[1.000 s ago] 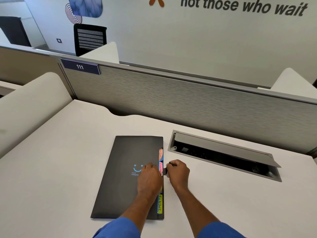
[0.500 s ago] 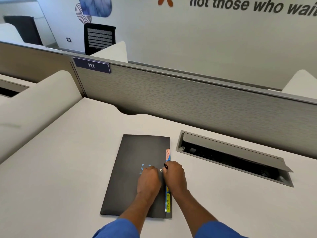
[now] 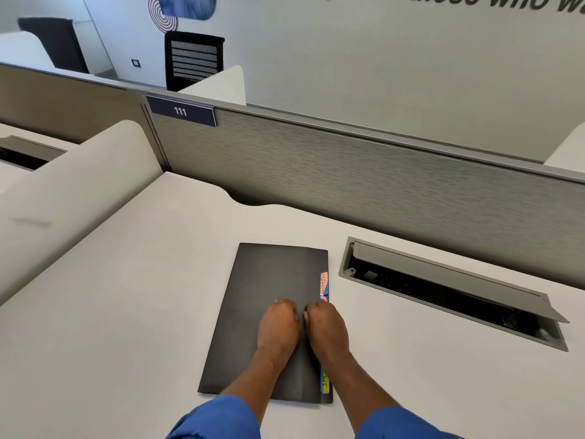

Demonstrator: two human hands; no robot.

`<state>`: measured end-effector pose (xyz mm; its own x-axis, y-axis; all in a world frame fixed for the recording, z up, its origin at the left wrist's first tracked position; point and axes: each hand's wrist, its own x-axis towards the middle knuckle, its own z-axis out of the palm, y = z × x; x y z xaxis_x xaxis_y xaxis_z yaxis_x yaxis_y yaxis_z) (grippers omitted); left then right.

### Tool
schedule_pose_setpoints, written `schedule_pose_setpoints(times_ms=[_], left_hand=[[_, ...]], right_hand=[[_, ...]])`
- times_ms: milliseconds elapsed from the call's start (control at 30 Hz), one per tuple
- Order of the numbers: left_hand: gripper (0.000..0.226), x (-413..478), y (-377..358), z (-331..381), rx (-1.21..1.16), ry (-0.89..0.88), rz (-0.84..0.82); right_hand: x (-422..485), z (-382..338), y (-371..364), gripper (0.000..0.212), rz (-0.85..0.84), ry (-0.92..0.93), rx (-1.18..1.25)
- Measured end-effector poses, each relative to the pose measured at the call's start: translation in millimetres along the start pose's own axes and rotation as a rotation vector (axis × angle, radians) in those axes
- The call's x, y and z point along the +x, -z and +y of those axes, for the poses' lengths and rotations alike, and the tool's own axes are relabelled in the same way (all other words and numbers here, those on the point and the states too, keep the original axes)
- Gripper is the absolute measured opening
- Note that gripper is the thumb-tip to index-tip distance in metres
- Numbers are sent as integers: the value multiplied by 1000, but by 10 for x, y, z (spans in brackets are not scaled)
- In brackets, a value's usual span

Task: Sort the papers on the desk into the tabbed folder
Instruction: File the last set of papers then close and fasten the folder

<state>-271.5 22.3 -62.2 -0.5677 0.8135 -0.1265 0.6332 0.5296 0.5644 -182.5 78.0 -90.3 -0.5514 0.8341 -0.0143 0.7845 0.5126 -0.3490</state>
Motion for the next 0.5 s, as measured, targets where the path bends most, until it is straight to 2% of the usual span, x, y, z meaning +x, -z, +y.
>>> schedule_pose_setpoints(times_ms=[200,300,367,500], left_hand=[[20,33,28,-52,-15,-47,28],[19,29,30,-50,5,-63,21],[19,27,27,-54,15,-73,18],[19,7,11,-46,52,-97,-6]], right_hand=[[-33,24,-43,17,-113,-5,-77],[-62,41,-66,19,-106,-18,-40],[-94,45,-43,11,-76,16,-13],[-104,25,29,27,-75,-2,101]])
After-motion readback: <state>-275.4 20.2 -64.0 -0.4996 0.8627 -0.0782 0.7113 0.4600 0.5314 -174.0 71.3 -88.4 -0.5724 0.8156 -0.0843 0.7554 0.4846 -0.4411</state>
